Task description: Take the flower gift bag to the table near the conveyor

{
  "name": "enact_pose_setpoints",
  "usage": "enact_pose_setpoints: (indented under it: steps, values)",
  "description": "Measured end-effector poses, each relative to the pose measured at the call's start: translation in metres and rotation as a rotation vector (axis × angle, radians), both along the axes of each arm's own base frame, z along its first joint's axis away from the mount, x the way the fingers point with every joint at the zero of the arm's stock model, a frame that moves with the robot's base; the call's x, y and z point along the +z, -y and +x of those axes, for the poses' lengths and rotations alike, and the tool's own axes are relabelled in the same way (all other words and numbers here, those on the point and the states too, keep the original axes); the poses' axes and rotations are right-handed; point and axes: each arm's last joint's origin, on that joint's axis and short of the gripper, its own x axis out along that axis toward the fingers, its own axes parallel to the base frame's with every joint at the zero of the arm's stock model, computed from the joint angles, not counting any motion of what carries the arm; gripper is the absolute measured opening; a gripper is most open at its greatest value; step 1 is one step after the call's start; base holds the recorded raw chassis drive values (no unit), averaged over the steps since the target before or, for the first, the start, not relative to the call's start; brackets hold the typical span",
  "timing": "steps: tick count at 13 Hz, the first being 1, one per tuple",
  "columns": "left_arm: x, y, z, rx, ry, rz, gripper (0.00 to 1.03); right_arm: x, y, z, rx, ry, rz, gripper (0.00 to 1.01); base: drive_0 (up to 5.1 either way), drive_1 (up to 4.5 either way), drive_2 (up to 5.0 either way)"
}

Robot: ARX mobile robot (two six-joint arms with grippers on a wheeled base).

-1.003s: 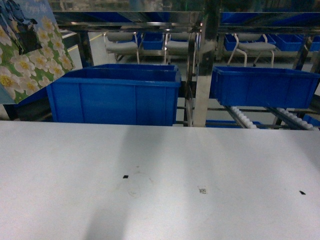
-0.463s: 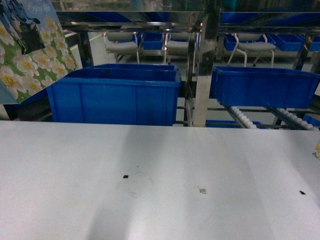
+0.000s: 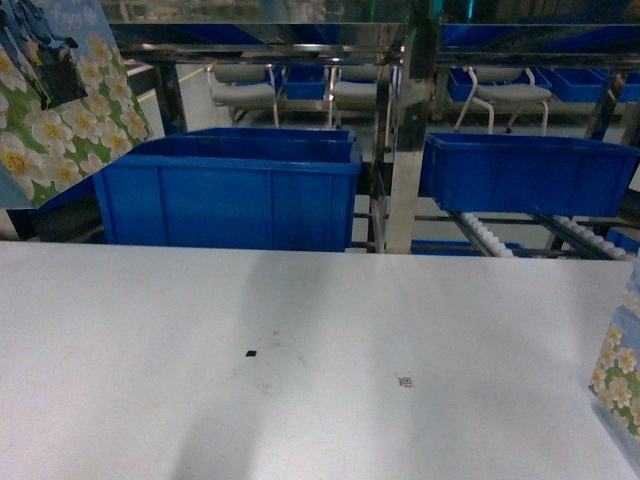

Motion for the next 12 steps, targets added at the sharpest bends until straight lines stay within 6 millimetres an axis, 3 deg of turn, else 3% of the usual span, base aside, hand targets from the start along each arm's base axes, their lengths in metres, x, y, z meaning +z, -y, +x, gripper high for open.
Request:
enact_pose_setpoints:
  steps: [3, 6, 11, 12]
  values:
    - [0.0, 0.0, 0.0, 0.0, 0.0, 0.0, 0.02, -0.015, 0.006, 0.007, -0.024, -0.046, 0.004, 0.02, 0.0, 0.0, 0.0]
    - [0.0, 0.0, 0.0, 0.0, 0.0, 0.0, 0.02, -0.016, 0.006, 0.015, -0.032, -0.038, 0.004, 0.02, 0.0, 0.0, 0.0]
    - [0.0, 0.0, 0.0, 0.0, 0.0, 0.0, 0.02, -0.031, -0.018, -0.009, -0.067, -0.111, -0.002, 0.02, 0.0, 0.0, 0.0]
    - [0.0, 0.0, 0.0, 0.0, 0.0, 0.0, 0.02, -0.047, -0.02, -0.035, -0.087, -0.246, -0.021, 0.24, 0.0, 0.0, 0.0]
